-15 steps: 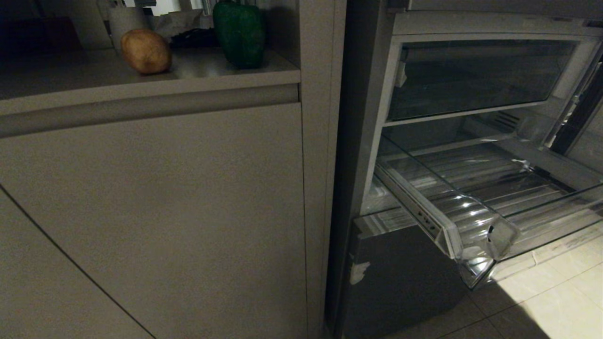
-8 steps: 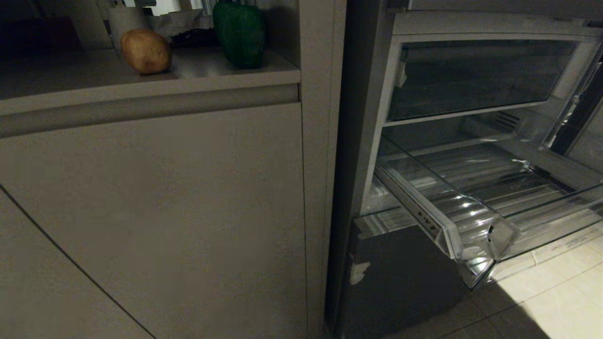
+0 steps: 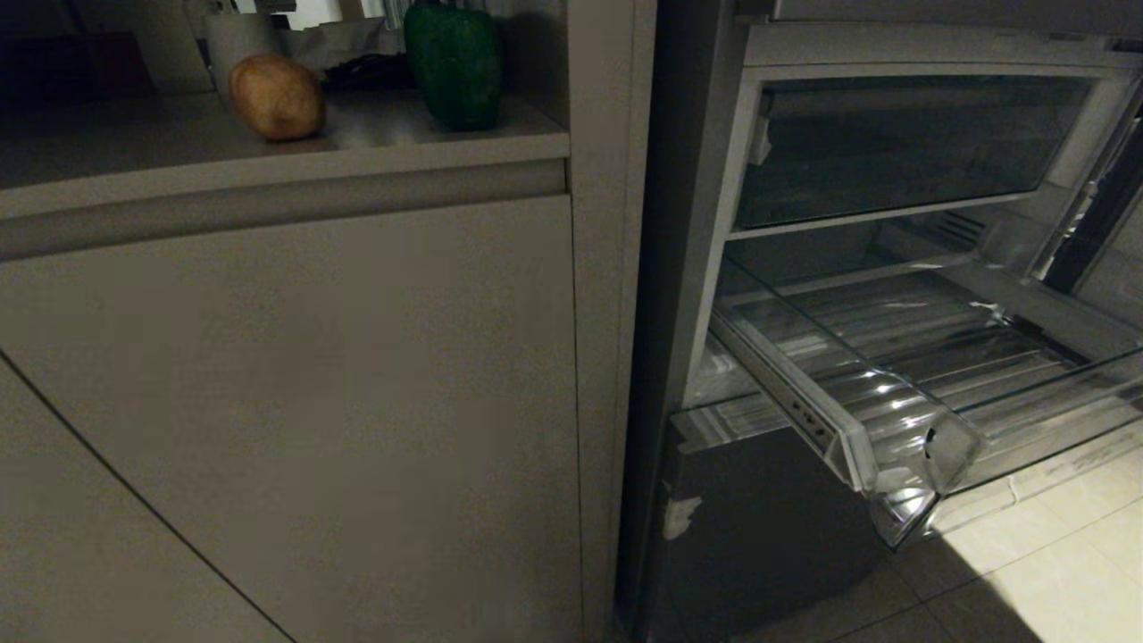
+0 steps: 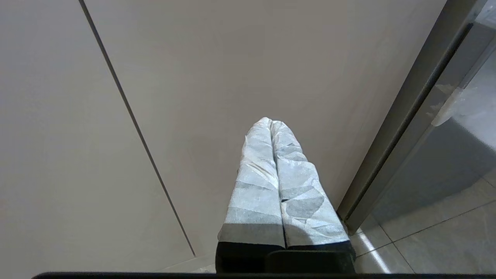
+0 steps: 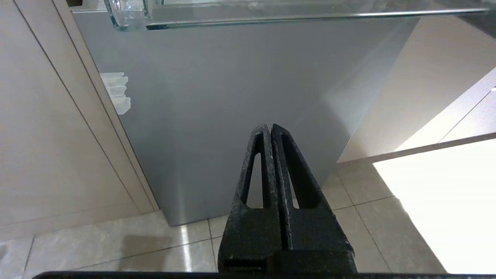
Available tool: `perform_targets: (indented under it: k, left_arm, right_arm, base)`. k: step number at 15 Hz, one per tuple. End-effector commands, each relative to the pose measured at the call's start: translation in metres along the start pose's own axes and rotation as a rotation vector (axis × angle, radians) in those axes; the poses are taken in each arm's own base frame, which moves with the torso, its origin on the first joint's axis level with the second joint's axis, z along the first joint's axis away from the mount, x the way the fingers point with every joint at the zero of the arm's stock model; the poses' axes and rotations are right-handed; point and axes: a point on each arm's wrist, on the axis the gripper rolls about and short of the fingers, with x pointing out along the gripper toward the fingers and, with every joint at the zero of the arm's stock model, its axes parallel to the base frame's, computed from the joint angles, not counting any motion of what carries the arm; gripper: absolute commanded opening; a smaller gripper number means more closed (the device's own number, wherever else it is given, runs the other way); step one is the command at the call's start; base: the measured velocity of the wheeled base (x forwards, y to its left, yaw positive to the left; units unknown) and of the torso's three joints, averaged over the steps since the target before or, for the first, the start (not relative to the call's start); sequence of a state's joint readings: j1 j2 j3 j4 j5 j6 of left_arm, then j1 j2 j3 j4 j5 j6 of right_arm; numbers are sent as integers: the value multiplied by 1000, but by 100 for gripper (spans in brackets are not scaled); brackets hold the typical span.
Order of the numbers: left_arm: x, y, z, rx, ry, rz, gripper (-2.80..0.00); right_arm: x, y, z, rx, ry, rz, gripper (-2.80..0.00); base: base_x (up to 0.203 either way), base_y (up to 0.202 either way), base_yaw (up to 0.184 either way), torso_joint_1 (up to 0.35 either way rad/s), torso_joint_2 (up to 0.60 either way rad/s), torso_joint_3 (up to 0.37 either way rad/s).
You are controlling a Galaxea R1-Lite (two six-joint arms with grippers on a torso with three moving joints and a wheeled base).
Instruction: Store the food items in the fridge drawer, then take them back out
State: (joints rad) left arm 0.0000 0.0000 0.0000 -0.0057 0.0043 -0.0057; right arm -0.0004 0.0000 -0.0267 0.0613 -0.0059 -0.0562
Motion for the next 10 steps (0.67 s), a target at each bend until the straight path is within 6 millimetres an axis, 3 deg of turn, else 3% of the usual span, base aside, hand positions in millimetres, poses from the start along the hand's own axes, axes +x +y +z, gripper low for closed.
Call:
perform_targets:
  k: [1,10]
  left_arm:
    - [0,0,0,0,1,0,-280]
    - [0,0,0,0,1,0,-280]
  right_arm:
    - [3,0,1,-2,-73,-5,-280]
    - [4,0,-1,38,-85,1,-280]
  base:
    - [0,0,0,0,0,0]
    - [0,0,0,0,0,0]
